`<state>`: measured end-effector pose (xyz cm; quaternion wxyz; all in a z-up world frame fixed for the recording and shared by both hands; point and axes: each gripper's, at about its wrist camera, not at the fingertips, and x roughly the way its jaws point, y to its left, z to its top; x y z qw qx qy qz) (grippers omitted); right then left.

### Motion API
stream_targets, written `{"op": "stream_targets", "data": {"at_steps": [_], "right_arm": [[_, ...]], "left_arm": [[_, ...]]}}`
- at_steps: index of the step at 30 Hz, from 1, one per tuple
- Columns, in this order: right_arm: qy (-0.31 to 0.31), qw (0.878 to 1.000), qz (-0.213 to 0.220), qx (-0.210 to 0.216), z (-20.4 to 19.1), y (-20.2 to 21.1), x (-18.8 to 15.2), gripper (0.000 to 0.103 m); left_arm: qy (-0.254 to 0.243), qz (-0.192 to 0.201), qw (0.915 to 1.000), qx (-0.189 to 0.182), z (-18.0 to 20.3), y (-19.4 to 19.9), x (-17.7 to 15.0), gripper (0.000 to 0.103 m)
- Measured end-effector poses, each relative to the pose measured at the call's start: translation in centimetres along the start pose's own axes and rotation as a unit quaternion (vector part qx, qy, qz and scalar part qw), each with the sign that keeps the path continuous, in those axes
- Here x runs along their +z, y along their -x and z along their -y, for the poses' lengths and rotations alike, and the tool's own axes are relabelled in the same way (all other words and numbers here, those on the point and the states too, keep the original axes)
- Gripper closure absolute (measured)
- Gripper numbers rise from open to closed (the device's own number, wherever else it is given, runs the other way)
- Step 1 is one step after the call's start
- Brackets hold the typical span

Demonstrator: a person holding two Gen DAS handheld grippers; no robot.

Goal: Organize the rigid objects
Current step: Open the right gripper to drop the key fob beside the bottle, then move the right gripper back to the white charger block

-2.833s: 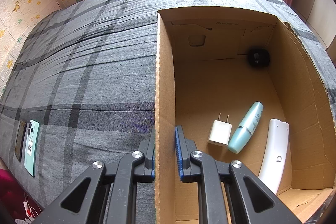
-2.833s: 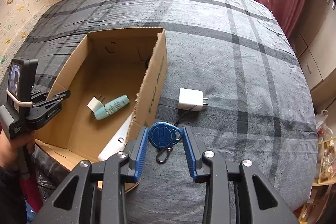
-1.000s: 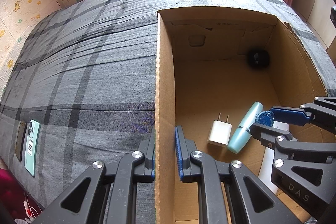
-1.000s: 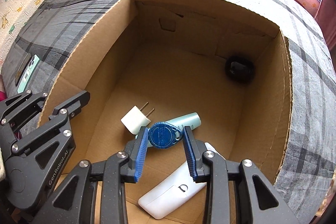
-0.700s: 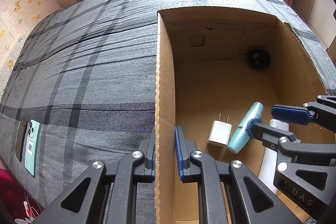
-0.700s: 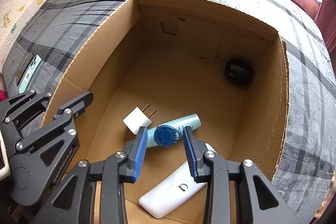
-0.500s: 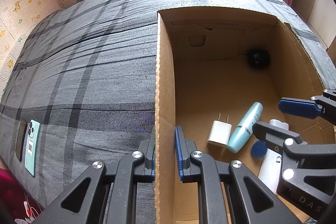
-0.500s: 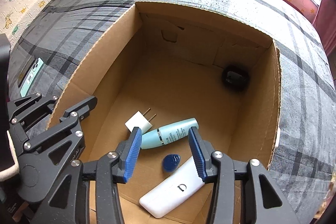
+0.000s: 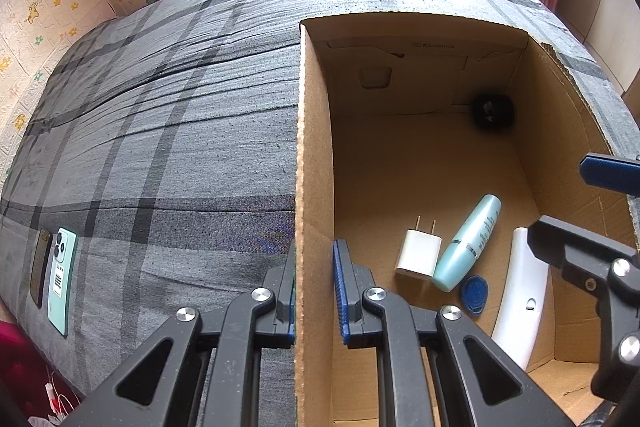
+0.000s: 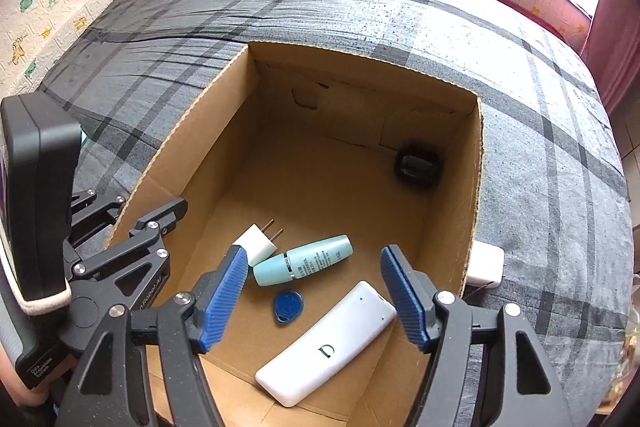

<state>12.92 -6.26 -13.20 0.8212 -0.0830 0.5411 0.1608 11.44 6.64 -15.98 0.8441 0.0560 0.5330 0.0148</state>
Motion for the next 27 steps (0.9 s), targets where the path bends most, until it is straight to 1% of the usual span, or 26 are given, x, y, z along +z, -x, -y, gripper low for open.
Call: {"op": "stream_targets", "data": {"at_steps": [2,6,8,10,11,14,15,21,27], "right_arm": [[-0.003,1.0,0.003,-0.002,0.2,0.4,0.1,0.026],[-0.005,1.0,0.011,-0.006,0.8,1.3,0.3,0.017],[-0.006,1.0,0.014,-0.007,1.1,1.6,0.4,0.015],[-0.007,1.0,0.016,-0.009,1.4,2.0,0.4,0.011],[-0.008,1.0,0.019,-0.008,1.6,2.2,0.4,0.007],[-0.011,1.0,0.027,-0.012,2.3,2.9,0.4,0.004],[-0.012,0.999,0.028,-0.013,2.6,3.0,0.4,0.0],[-0.03,0.999,0.035,-0.016,4.9,4.0,0.7,0.0],[-0.043,0.998,0.035,-0.04,7.7,4.6,0.6,0.0]], "left_arm": [[0.0,0.0,1.0,0.001,0.1,-0.1,0.0,0.087],[0.0,0.0,1.0,0.002,0.1,-0.1,0.0,0.087],[-0.001,0.0,1.0,0.002,0.1,-0.1,0.0,0.087],[-0.001,0.0,1.0,0.002,0.1,-0.1,0.0,0.087],[-0.001,0.0,1.0,0.002,0.1,-0.1,0.0,0.087],[0.0,0.0,1.0,0.002,0.1,-0.1,0.0,0.087],[-0.001,-0.001,1.0,0.002,0.1,0.0,0.0,0.087],[0.0,-0.001,1.0,0.001,0.1,-0.1,0.0,0.087],[0.0,-0.001,1.0,0.001,0.1,-0.1,0.0,0.087]]}}
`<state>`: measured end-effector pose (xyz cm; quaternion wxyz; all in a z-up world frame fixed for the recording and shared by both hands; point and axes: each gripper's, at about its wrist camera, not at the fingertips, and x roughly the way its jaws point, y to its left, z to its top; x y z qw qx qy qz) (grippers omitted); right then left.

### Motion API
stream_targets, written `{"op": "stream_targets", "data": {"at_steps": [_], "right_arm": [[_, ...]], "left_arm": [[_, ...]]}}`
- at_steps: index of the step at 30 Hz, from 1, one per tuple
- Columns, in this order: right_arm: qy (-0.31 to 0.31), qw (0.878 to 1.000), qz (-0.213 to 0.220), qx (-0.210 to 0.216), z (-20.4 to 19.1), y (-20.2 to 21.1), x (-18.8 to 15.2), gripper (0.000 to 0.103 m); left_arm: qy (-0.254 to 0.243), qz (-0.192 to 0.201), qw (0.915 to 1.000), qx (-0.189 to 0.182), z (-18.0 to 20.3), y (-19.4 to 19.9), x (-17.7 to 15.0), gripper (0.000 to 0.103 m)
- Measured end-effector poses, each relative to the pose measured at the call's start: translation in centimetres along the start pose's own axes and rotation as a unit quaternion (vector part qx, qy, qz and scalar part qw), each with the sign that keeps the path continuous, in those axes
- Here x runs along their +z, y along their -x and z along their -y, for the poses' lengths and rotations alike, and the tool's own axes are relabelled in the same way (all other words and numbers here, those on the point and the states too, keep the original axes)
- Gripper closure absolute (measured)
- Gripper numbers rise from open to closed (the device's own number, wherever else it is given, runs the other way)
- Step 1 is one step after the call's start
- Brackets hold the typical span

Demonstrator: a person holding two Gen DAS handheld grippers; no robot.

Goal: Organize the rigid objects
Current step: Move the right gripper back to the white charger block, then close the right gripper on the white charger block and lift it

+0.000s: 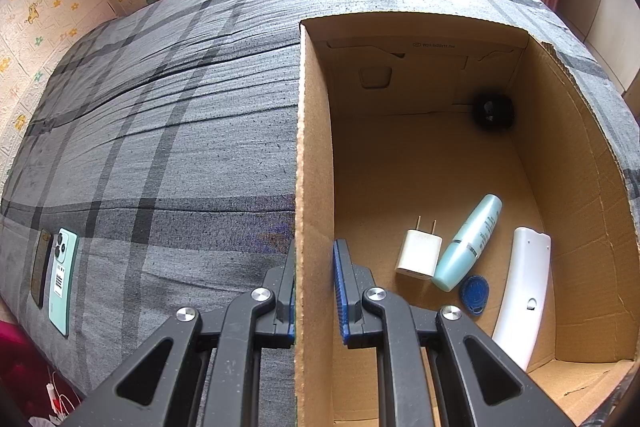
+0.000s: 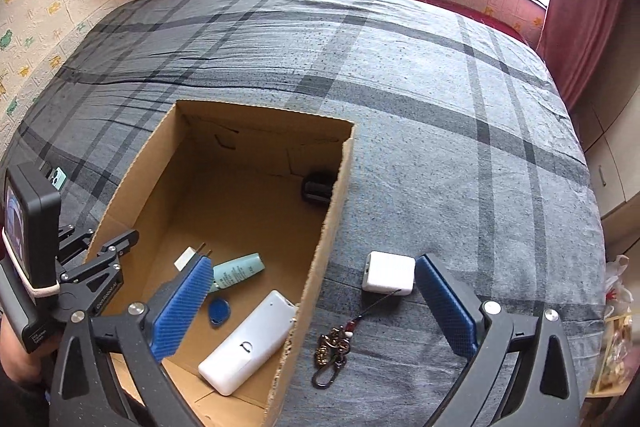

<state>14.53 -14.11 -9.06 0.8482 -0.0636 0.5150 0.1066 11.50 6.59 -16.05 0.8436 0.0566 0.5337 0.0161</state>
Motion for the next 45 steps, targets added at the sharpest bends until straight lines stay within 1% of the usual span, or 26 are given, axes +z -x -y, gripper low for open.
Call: {"op": "stream_targets", "data": {"at_steps": [9,14,20,26,34,43,44,45], "right_arm": [[-0.032,0.999,-0.005,-0.022,4.6,-0.7,-0.9,0.0],[-0.04,0.999,-0.011,-0.033,6.5,-2.0,-2.0,0.0],[-0.06,0.997,-0.026,-0.03,8.4,-4.2,-3.2,0.0],[-0.065,0.997,-0.046,-0.02,9.2,-7.0,-3.9,0.0],[-0.067,0.995,-0.07,-0.015,9.7,-10.7,-3.7,0.0],[-0.076,0.993,-0.091,-0.004,9.8,-14.0,-3.6,0.0],[-0.077,0.993,-0.093,-0.004,9.7,-14.2,-3.6,0.001],[-0.079,0.992,-0.094,-0.002,9.7,-14.4,-3.5,0.005]], "left_arm": [[0.0,0.0,1.0,0.0,0.0,0.0,0.0,0.087],[-0.002,-0.001,1.0,0.003,0.1,-0.1,0.0,0.087],[-0.004,-0.001,1.0,0.006,0.2,-0.1,0.1,0.087],[-0.006,-0.001,0.9999,0.01,0.3,-0.2,0.1,0.087],[-0.013,0.0,0.9998,0.018,0.6,-0.1,0.0,0.086],[-0.016,-0.002,0.9997,0.019,0.6,-0.2,0.0,0.086],[-0.017,-0.002,0.9997,0.02,0.6,-0.2,0.0,0.086],[-0.017,-0.003,0.9997,0.02,0.6,-0.3,0.0,0.086]]}}
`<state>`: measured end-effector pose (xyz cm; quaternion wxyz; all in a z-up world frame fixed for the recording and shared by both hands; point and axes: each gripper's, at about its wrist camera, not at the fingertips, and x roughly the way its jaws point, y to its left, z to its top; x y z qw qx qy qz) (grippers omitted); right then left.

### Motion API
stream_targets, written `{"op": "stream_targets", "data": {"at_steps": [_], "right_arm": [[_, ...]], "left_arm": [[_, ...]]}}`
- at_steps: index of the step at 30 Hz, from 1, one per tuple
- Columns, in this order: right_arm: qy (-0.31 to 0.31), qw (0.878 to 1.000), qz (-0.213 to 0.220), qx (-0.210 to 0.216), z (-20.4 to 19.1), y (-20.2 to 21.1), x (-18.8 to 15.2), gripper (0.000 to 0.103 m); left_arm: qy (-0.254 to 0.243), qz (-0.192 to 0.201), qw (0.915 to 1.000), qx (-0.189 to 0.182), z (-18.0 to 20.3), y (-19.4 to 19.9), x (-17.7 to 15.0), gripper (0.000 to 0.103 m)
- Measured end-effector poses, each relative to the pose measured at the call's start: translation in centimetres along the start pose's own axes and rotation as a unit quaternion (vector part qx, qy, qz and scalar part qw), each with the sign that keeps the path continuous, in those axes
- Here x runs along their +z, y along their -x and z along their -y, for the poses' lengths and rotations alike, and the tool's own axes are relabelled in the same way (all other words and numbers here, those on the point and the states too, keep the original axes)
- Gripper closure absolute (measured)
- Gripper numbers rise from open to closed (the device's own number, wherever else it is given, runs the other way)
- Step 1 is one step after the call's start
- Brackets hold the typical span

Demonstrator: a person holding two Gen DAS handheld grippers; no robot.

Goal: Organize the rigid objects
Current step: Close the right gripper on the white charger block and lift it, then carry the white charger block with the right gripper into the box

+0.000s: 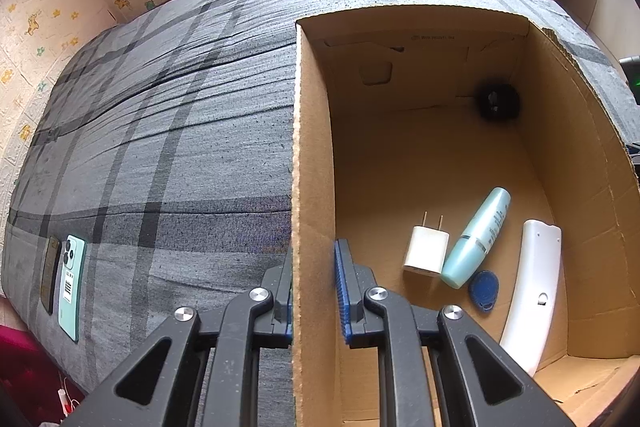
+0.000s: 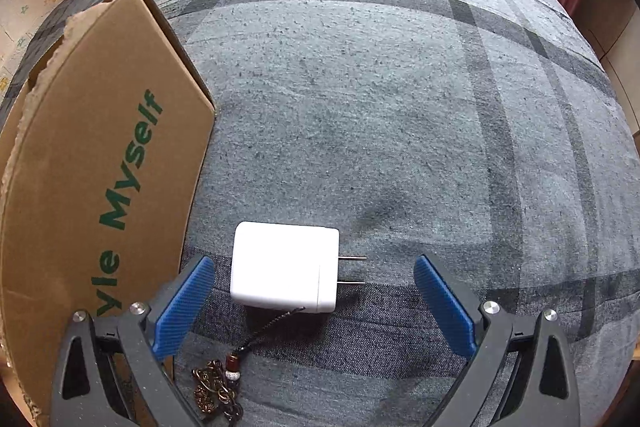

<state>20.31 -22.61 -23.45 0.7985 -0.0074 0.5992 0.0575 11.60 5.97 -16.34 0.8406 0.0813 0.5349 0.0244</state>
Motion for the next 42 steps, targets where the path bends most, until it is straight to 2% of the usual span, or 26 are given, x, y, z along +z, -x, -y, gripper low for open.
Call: {"op": "stream_targets", "data": {"at_steps": [2,4,6,20,26,42], "right_arm": [[-0.002,1.0,-0.003,0.0,-0.1,-0.3,0.0,0.014],[0.0,1.0,-0.01,0.0,-0.2,-0.7,0.0,0.019],[0.002,1.0,-0.01,0.001,-0.3,-0.8,-0.1,0.033],[-0.013,1.0,0.018,-0.005,0.3,2.6,-0.6,0.033],[-0.013,0.999,0.032,-0.015,-0.2,5.4,-1.1,0.033],[0.018,0.997,0.075,-0.021,-2.9,12.7,0.2,0.033]], "left_arm": [[0.001,0.0,1.0,0.0,0.0,0.0,0.1,0.086],[0.0,0.0,1.0,0.0,0.0,0.0,0.1,0.086],[-0.001,0.0,1.0,0.001,0.0,0.0,0.1,0.086],[-0.003,0.001,1.0,0.003,0.2,0.1,0.1,0.086],[0.0,0.001,1.0,-0.001,0.0,0.2,0.1,0.086],[0.008,0.003,0.9999,-0.01,-0.3,0.1,0.0,0.086]]}}
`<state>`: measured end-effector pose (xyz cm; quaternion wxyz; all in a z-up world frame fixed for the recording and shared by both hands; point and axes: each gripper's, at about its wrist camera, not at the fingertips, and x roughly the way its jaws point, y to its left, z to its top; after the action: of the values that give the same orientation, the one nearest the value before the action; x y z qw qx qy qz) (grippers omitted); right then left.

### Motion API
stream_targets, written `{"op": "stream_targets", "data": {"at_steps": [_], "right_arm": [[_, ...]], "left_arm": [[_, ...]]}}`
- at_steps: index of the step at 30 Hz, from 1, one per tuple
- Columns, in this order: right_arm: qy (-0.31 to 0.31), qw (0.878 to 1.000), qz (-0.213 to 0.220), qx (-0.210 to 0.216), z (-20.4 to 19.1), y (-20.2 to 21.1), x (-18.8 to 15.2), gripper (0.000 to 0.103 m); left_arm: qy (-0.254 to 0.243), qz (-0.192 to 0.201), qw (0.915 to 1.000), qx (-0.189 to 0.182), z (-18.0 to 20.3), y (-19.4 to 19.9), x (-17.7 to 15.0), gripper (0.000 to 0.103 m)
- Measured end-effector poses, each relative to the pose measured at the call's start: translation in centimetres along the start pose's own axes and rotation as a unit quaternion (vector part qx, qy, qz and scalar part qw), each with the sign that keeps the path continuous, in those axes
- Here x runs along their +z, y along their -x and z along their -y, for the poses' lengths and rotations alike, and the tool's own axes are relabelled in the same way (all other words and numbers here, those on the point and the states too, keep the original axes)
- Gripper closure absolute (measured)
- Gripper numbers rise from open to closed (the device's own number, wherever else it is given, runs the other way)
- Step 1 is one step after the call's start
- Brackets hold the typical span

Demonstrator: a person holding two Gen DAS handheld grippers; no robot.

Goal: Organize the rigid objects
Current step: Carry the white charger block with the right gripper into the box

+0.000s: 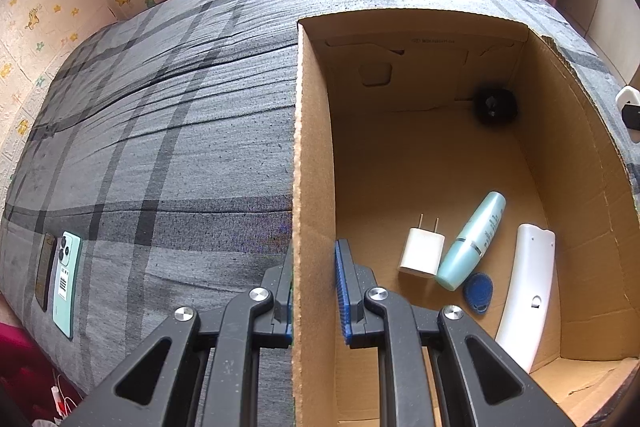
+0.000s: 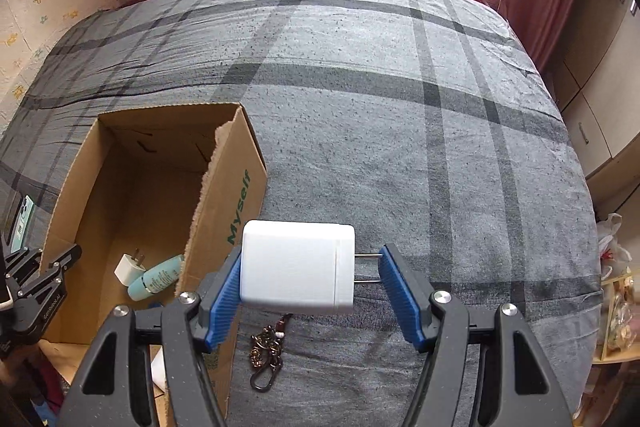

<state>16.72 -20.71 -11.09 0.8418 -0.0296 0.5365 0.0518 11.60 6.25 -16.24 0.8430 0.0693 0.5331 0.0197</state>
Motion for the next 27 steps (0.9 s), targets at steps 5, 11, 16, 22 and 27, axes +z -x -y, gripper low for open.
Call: {"op": "stream_targets", "data": {"at_steps": [5,11,16,22,27], "right_arm": [[0.017,1.0,0.015,0.004,-1.7,1.6,0.9,0.033],[0.04,0.999,0.024,0.017,-4.2,2.5,1.8,0.033],[0.059,0.997,0.028,0.028,-6.7,2.8,2.2,0.033],[0.08,0.996,0.024,0.041,-9.4,2.3,2.4,0.033],[0.096,0.994,0.014,0.051,-11.5,1.4,2.1,0.033]], "left_arm": [[0.0,0.0,1.0,-0.002,-0.1,0.0,0.0,0.086],[0.001,0.001,1.0,-0.005,-0.1,0.0,-0.1,0.086],[0.003,0.0,1.0,-0.008,-0.2,0.1,0.0,0.086],[0.005,0.001,0.9999,-0.01,-0.3,0.0,0.0,0.086],[0.005,0.001,0.9999,-0.011,-0.3,-0.1,0.0,0.086]]}}
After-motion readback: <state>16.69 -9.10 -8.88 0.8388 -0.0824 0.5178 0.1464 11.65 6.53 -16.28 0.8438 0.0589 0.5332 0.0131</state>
